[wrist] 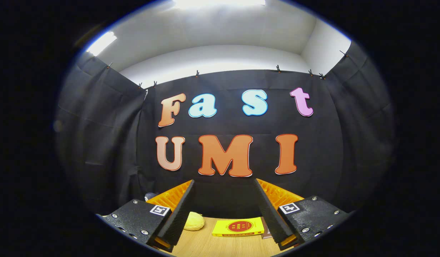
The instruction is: Open the storage box then place both shoes into the box .Put the left shoe in first, then the right shoe, with the right side of both shoes facing outward in a uniform manner.
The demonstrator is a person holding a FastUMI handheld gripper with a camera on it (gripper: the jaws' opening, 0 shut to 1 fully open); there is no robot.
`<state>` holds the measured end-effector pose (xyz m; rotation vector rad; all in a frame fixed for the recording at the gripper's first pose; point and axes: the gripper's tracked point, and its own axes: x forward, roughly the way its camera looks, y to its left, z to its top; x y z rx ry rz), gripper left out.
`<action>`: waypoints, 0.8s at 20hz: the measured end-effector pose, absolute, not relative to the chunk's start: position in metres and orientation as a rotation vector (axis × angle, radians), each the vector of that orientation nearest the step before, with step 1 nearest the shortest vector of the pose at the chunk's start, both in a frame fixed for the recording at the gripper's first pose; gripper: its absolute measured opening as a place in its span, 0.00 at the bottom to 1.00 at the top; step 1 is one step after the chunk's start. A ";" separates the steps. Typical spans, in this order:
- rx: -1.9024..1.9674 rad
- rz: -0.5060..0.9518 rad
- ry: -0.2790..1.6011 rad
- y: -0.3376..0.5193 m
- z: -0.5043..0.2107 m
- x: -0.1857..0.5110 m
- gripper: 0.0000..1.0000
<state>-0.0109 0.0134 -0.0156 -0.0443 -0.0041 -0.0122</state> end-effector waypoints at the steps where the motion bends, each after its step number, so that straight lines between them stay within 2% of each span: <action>1: -0.045 -0.008 -0.002 0.014 -0.016 -0.010 0.95; 16: -0.125 -0.015 -0.012 0.017 -0.011 -0.014 0.96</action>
